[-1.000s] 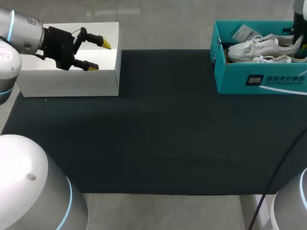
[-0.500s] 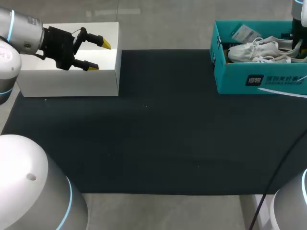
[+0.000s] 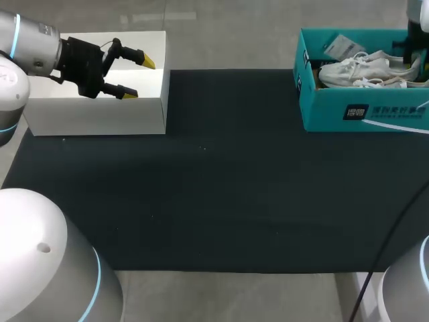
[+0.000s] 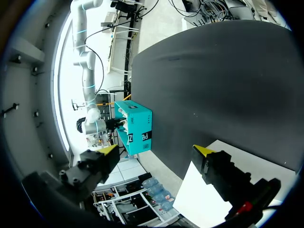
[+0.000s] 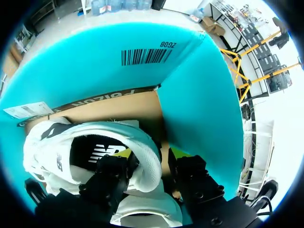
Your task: Take the shoe out of the shoebox, open the shoe tongue, remove and reinsert the insole, then place the shoe into the shoebox
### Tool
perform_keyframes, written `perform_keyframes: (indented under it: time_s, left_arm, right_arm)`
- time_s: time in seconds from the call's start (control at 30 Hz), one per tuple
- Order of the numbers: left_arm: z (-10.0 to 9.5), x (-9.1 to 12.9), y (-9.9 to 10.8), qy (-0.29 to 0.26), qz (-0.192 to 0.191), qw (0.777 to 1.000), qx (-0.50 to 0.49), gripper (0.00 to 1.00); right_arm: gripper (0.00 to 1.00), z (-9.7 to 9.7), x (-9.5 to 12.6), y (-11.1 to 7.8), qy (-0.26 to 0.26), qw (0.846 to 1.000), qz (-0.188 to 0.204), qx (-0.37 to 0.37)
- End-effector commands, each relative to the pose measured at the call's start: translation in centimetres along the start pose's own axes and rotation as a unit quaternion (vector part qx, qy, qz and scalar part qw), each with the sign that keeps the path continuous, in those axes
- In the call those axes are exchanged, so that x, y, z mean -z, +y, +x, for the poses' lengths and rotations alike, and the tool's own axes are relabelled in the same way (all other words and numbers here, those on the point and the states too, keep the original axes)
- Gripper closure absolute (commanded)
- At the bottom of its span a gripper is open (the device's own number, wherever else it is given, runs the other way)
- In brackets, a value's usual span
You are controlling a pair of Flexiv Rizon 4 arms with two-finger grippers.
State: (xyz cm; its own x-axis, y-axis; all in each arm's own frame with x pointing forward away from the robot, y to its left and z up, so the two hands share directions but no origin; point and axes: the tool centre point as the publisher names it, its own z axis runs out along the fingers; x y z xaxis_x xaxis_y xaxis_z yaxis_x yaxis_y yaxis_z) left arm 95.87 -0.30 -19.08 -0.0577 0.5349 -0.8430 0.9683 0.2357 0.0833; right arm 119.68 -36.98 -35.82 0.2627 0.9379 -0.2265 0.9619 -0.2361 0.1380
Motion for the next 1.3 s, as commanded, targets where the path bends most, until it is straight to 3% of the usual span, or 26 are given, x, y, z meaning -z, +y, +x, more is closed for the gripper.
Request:
perform_keyframes:
  time_s: [0.03,0.33,0.97,1.3]
  left_arm:
    - [0.0,0.0,0.0,0.001,0.0,1.0,0.0,0.0]
    - [0.0,0.0,0.0,0.001,0.0,1.0,0.0,0.0]
    - [0.0,0.0,0.0,0.001,0.0,1.0,0.0,0.0]
    - [0.0,0.0,0.0,0.001,0.0,1.0,0.0,0.0]
  right_arm:
    - [0.52,-0.2,1.7,0.4,0.001,0.994,0.111,-0.001]
    - [0.0,-0.3,5.0,0.1,0.013,0.996,0.094,0.002]
    - [0.0,0.6,11.5,-0.3,0.069,0.996,0.051,0.036]
    - [0.0,2.1,13.8,-2.4,0.088,0.994,0.024,0.052]
